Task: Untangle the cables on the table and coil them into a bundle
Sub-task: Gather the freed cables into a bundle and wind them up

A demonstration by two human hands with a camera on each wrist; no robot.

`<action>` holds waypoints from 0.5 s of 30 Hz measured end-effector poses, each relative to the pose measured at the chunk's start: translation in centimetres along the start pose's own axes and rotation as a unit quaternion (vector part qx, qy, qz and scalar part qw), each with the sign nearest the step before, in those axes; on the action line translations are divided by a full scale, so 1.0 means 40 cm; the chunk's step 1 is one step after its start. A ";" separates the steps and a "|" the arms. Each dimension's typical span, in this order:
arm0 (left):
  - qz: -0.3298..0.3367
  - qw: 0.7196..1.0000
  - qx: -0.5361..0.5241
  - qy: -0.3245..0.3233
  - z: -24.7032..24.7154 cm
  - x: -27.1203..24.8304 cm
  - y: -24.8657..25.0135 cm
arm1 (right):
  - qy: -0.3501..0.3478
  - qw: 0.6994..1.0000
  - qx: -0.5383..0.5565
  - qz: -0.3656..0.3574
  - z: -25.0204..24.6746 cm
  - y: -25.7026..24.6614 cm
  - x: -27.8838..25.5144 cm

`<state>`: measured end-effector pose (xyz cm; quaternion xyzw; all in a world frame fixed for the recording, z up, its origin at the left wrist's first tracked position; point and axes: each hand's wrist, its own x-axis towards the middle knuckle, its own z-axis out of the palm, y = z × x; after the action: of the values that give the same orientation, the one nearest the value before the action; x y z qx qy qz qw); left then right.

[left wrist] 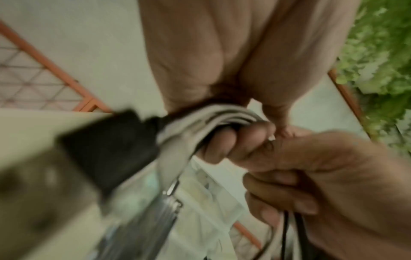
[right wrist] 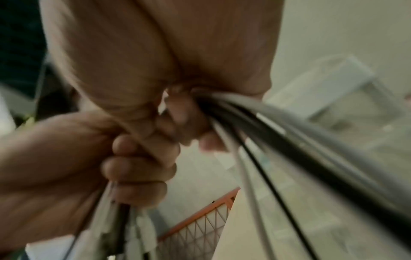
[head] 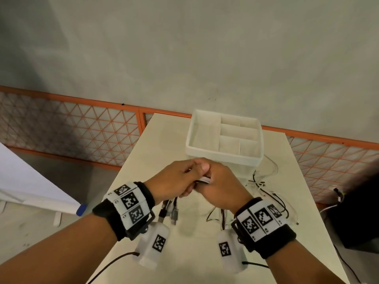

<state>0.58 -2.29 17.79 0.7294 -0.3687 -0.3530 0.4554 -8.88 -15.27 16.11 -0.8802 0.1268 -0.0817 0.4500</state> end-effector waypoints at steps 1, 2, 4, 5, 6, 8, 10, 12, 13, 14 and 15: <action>0.005 1.000 0.015 -0.010 -0.007 -0.003 -0.005 | 0.024 0.999 0.026 0.014 -0.015 0.001 0.001; 0.005 0.999 0.029 -0.021 -0.015 -0.008 -0.012 | 0.046 0.996 0.069 0.037 -0.034 0.005 -0.003; 0.006 0.999 0.035 -0.036 -0.021 -0.015 -0.031 | 0.057 0.988 0.123 0.076 -0.065 0.005 -0.019; 0.009 0.999 0.040 -0.033 -0.015 -0.014 -0.038 | 0.047 0.989 0.115 0.078 -0.073 0.005 -0.026; 0.008 0.998 0.053 -0.028 -0.006 -0.012 -0.039 | 0.033 0.993 0.083 0.071 -0.076 0.003 -0.032; 0.015 0.992 0.123 -0.028 0.012 -0.002 -0.032 | -0.002 0.999 0.015 0.046 -0.071 -0.006 -0.039; 0.044 0.977 0.207 -0.036 0.018 0.009 -0.017 | -0.029 0.999 0.007 0.042 -0.068 -0.014 -0.039; 0.037 0.981 0.187 -0.039 0.009 0.015 -0.008 | -0.023 0.999 0.039 0.029 -0.072 -0.019 -0.041; 0.017 0.993 0.113 -0.042 0.001 0.017 -0.008 | -0.007 0.998 0.058 0.017 -0.077 -0.021 -0.042; -0.001 0.999 0.006 -0.045 -0.009 0.016 -0.008 | 0.011 0.997 0.081 0.003 -0.083 -0.022 -0.046; -0.019 0.991 -0.124 -0.043 -0.020 0.016 -0.012 | 0.029 0.994 0.106 -0.009 -0.089 -0.019 -0.050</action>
<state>1.65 -2.37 17.51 0.6586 -0.3274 -0.4359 0.5187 -11.59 -16.97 18.74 -0.8257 0.1225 -0.1245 0.5364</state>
